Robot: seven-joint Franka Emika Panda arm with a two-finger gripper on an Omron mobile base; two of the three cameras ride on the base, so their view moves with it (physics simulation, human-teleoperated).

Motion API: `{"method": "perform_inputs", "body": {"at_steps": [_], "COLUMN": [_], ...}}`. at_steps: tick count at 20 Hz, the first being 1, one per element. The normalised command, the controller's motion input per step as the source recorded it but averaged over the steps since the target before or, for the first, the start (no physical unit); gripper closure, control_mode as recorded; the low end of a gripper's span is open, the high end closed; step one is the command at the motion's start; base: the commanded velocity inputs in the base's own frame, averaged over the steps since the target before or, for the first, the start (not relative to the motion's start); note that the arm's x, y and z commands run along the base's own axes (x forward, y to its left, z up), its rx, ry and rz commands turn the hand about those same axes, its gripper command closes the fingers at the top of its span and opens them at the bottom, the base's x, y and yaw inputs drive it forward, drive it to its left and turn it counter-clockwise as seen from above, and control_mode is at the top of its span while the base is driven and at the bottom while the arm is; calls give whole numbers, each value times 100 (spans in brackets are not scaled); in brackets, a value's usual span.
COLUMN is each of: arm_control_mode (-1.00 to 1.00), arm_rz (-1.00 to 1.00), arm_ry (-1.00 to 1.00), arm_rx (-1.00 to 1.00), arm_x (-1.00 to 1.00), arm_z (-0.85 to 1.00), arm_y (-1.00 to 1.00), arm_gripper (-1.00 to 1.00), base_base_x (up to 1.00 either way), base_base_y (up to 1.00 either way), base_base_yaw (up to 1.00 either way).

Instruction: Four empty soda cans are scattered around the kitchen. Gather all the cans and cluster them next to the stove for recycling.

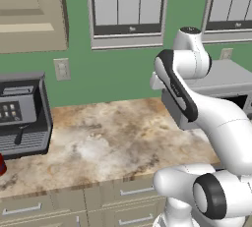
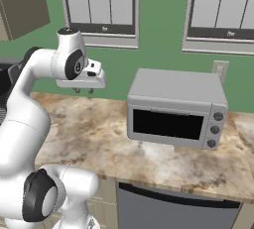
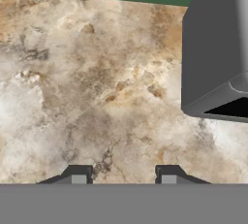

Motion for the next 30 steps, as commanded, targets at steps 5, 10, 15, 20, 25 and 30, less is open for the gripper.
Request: {"method": "perform_inputs", "body": {"at_steps": [5, 10, 15, 20, 25, 30], "arm_control_mode": [100, 100, 100, 100, 100, 100], "arm_rz": [0, 0, 0, 0, 0, 0], "arm_ry": [0, 0, 0, 0, 0, 0], "arm_rx": [0, 0, 0, 0, 0, 0], "arm_x": [0, 0, 0, 0, 0, 0], "arm_z": [0, 0, 0, 0, 0, 0], "arm_y": [0, 0, 0, 0, 0, 0], "arm_gripper": [-100, -100, -100, -100, -100, -100], "base_base_x": [0, -16, -42, -39, -32, -24], "base_base_y": [0, 2, 21, 31, 54, 61], "base_base_yaw": [0, 0, -2, -10, -18, -15]}}
